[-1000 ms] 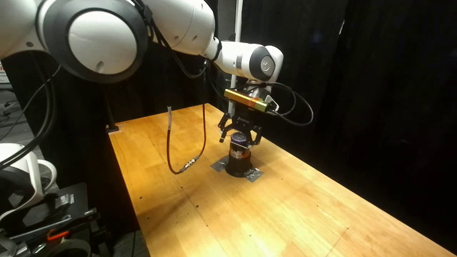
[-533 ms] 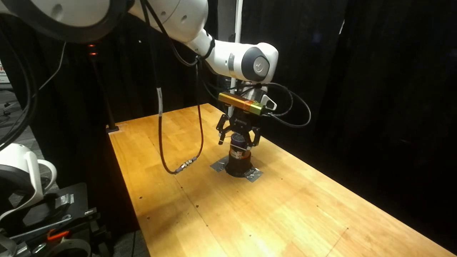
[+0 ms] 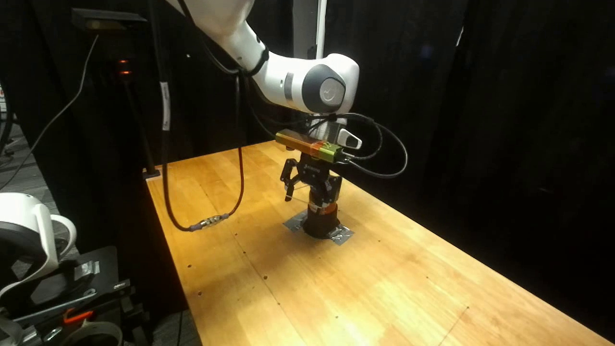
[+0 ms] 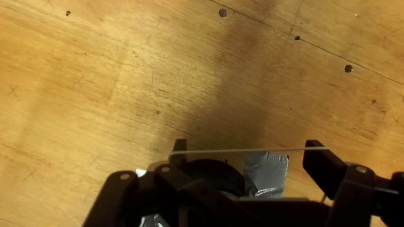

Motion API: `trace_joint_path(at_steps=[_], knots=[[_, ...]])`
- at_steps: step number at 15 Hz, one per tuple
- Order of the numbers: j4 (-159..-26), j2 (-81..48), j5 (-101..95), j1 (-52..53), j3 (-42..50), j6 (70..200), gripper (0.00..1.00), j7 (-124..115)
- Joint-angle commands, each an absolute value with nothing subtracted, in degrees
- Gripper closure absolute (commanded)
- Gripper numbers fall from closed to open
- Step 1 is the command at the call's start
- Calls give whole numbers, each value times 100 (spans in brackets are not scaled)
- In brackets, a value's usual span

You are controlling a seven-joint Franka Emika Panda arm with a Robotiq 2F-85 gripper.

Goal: Put the rubber band around the brown cup

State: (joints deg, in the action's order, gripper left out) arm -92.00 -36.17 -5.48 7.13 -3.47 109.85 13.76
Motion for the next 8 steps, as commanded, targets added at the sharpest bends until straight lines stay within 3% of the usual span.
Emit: trace_joint_path(at_steps=[1, 8], knots=[[-10575, -2815, -774, 661, -348, 12363, 30, 1118], [-12614, -1882, -1946, 965, 105, 15744, 85, -160]])
